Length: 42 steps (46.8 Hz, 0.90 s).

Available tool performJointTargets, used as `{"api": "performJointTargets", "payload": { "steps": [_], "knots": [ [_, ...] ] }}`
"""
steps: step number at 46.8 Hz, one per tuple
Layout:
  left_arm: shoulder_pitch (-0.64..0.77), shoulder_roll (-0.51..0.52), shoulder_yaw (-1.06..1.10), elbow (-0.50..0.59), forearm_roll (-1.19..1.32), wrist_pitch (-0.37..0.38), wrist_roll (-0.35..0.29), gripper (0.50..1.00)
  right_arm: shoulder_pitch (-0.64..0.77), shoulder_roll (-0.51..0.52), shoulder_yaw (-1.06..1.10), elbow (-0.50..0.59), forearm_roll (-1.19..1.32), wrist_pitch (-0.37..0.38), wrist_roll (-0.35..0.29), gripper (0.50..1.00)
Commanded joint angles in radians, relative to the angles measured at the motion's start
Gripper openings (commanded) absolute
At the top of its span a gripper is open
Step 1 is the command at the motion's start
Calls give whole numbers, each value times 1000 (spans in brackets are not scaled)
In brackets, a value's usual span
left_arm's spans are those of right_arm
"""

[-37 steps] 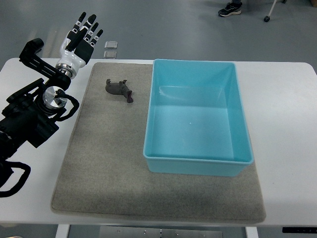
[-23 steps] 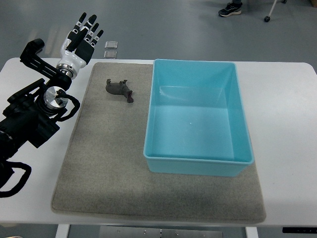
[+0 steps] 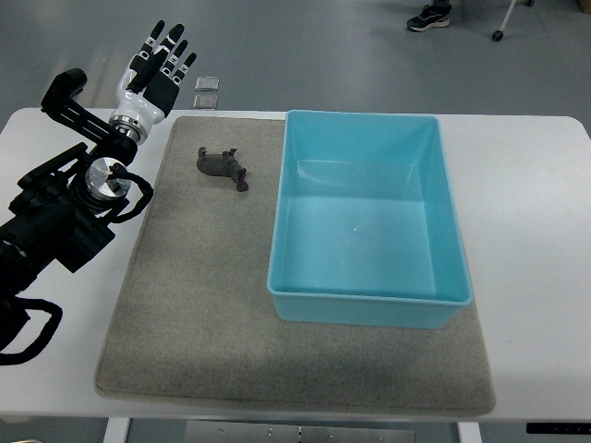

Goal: Place brown hippo in blue box with left hand

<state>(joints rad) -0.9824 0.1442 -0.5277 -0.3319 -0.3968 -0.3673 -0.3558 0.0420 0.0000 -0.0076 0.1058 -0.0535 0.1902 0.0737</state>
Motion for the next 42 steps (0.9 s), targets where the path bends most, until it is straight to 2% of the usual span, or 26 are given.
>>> {"api": "performJointTargets", "payload": {
  "steps": [1, 42],
  "knots": [
    [-1, 0, 2, 1, 1, -1, 0, 996, 1, 0, 0, 0, 0, 0, 0, 936],
    [-39, 31, 64, -7, 30, 21, 14, 996, -1, 0, 0, 0, 1, 0, 0, 936]
  ]
}}
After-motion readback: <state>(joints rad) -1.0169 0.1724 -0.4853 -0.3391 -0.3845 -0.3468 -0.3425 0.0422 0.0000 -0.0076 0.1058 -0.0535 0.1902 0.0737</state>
